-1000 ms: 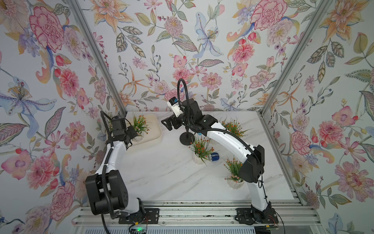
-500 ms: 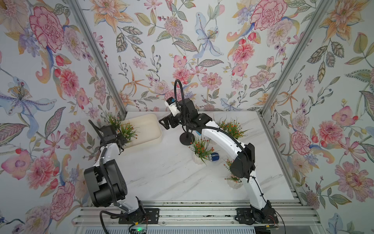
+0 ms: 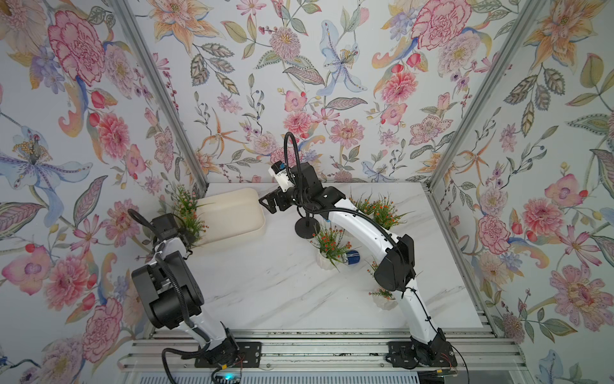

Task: Put the potted gypsophila into the storage box
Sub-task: Place the baby's breath potted plant at the storage box.

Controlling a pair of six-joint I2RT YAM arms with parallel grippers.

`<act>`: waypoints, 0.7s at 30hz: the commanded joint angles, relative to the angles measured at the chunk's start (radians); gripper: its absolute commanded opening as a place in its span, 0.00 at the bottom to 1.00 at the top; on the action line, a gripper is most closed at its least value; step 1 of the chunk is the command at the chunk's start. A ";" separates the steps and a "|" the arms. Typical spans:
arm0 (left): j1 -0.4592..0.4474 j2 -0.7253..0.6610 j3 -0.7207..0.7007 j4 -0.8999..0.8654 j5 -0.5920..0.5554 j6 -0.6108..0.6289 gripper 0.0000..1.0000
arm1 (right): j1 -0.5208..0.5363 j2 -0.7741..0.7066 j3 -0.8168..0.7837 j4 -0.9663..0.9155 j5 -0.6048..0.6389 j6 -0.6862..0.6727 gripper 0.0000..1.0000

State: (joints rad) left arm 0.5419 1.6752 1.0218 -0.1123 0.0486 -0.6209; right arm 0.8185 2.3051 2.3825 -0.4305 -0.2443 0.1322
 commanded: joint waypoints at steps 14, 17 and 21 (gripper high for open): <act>-0.011 -0.164 -0.054 0.085 -0.044 -0.073 0.34 | 0.008 -0.064 -0.059 -0.002 0.120 -0.002 1.00; -0.042 -0.227 -0.059 0.066 -0.069 -0.055 0.37 | 0.012 -0.134 -0.150 -0.002 0.156 -0.022 1.00; -0.122 -0.374 -0.130 0.078 -0.177 -0.033 0.41 | 0.028 -0.258 -0.305 0.000 0.231 -0.072 1.00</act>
State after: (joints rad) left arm 0.4652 1.3876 0.9390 -0.0505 -0.0383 -0.6716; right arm 0.8299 2.1681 2.1422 -0.4362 -0.0841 0.1104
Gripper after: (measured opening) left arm 0.405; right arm 0.999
